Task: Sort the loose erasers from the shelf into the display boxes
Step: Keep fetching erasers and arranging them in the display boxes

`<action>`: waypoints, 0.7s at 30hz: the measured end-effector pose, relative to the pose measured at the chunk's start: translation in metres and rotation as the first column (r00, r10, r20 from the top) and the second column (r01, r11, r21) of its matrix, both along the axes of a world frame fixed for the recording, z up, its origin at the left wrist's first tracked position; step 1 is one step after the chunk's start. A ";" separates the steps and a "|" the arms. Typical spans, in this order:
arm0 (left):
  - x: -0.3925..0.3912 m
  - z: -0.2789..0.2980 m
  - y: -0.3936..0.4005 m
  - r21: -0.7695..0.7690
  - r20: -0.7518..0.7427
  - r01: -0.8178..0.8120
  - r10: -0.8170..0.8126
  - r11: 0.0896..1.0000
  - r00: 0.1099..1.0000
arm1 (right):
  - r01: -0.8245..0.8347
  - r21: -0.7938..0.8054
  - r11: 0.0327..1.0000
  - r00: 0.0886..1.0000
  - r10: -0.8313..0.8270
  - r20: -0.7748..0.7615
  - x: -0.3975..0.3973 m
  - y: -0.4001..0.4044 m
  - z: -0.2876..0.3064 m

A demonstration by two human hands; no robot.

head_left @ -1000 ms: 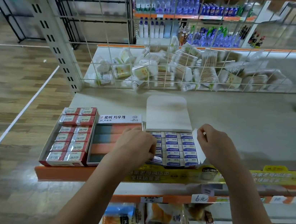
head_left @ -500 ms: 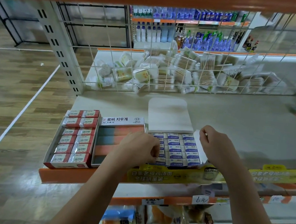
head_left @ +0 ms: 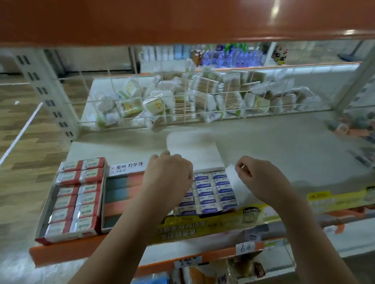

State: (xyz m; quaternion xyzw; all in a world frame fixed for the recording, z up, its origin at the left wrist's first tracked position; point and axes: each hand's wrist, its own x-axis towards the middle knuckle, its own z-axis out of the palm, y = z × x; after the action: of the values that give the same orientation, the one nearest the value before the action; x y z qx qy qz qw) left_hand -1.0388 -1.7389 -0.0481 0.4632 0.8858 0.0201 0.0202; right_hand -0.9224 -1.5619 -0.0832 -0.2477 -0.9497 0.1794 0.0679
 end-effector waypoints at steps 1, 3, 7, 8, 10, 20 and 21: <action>0.001 0.004 0.007 0.051 -0.024 0.022 -0.021 0.998 0.999 | -0.007 0.007 1.000 1.000 0.007 0.001 0.004 0.003 0.003; 0.007 0.007 0.028 0.120 -0.031 0.082 -0.078 0.989 0.996 | -0.029 0.059 0.998 1.000 0.028 0.011 0.014 0.014 0.008; 0.037 0.003 0.091 0.109 0.040 0.173 -0.179 0.979 0.983 | 0.008 0.165 0.986 0.997 -0.020 0.070 0.047 0.050 0.012; 0.049 0.000 0.109 0.115 0.052 0.199 -0.206 0.973 0.977 | 0.028 0.186 0.982 0.994 -0.047 0.100 0.058 0.061 0.011; 0.075 -0.006 0.145 0.131 0.050 0.253 -0.261 0.958 0.964 | 0.078 0.226 0.971 0.981 -0.115 0.156 0.085 0.089 0.008; 0.184 -0.039 0.332 0.085 0.044 0.340 -0.344 0.937 0.938 | 0.333 0.195 0.923 0.924 -0.360 0.127 0.219 0.241 -0.014; 0.190 -0.042 0.346 0.085 0.057 0.337 -0.342 0.938 0.938 | 0.352 0.171 0.920 0.921 -0.373 0.112 0.227 0.253 -0.017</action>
State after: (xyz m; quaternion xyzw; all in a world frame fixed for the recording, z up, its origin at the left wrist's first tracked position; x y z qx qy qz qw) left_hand -0.8485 -1.3925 -0.0905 0.6085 0.7899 0.0656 0.0376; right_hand -0.6954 -1.3084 -0.1000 -0.4262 -0.9002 0.0747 0.0504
